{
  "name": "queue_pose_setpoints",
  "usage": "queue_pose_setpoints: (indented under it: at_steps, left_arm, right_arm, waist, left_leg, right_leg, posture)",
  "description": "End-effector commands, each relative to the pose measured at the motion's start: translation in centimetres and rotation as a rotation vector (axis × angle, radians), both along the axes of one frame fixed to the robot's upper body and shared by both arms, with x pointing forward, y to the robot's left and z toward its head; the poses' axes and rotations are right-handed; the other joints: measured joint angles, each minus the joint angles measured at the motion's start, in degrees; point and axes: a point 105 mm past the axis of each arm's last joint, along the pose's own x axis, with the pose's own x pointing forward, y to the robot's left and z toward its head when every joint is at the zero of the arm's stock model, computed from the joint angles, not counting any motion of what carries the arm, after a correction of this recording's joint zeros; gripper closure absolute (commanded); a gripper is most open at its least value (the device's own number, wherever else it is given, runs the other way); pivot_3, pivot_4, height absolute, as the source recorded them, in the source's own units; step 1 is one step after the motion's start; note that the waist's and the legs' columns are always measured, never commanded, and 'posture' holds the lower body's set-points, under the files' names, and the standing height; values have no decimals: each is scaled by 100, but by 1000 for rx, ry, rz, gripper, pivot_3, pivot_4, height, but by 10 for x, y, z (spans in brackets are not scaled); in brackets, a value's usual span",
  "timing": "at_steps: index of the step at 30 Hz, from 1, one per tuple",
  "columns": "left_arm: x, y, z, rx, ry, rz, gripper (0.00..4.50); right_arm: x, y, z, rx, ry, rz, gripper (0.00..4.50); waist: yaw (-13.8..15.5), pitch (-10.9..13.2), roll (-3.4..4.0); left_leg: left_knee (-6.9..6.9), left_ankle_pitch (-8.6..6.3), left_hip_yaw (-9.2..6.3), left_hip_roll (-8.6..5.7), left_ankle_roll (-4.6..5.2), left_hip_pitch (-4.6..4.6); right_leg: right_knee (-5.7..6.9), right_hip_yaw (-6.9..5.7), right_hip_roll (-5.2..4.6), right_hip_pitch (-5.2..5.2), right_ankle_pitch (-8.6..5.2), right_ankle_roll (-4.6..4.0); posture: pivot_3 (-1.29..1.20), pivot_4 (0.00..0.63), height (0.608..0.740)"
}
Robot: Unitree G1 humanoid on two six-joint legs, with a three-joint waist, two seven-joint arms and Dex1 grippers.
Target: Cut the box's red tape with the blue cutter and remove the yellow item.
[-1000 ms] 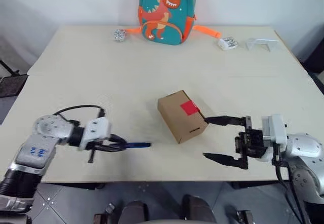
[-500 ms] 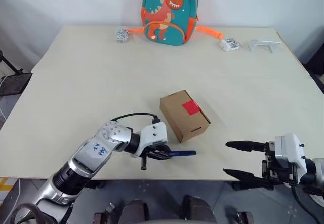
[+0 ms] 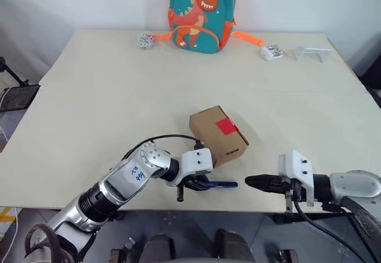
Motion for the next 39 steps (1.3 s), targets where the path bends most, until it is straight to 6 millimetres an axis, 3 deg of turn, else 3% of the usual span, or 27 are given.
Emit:
queue_pose_setpoints:
  at_steps: [1, 11, 28, 39]
  left_arm:
    - [4, 0, -9, 34, 0, 29, 3588]
    - [13, -2, -10, 55, -29, 46, 3588]
    - [12, -3, -10, 57, -11, 51, 3588]
    - [10, -4, -11, 54, -4, 47, 3588]
  right_arm:
    - [8, 4, -9, -52, 42, 14, 4487]
    - [25, 12, -24, -97, 49, 30, 4487]
    - [16, 18, -28, -111, 43, 127, 4487]
    - [20, 41, -30, -77, 41, 164, 4487]
  waist:
    - [4, 0, 0]
    - [126, -1, 0]
    - [116, -1, 0]
    - [112, -2, 0]
  left_leg:
    - [9, -1, -2, 0, 2, -9]
    - [27, -3, -2, -1, 6, -17]
    - [29, -3, -1, -1, 7, -17]
    - [32, -3, -1, -1, 7, -16]
  right_leg:
    - [-1, 0, 0, -2, 3, 2]
    - [-7, -2, -1, 0, 17, 6]
    - [-7, -2, -1, 1, 21, 7]
    - [-6, -1, -1, 3, 22, 7]
  posture:
    - [0, 150, 740]
    - [0, 150, 740]
    - [0, 150, 740]
    - [0, 150, 740]
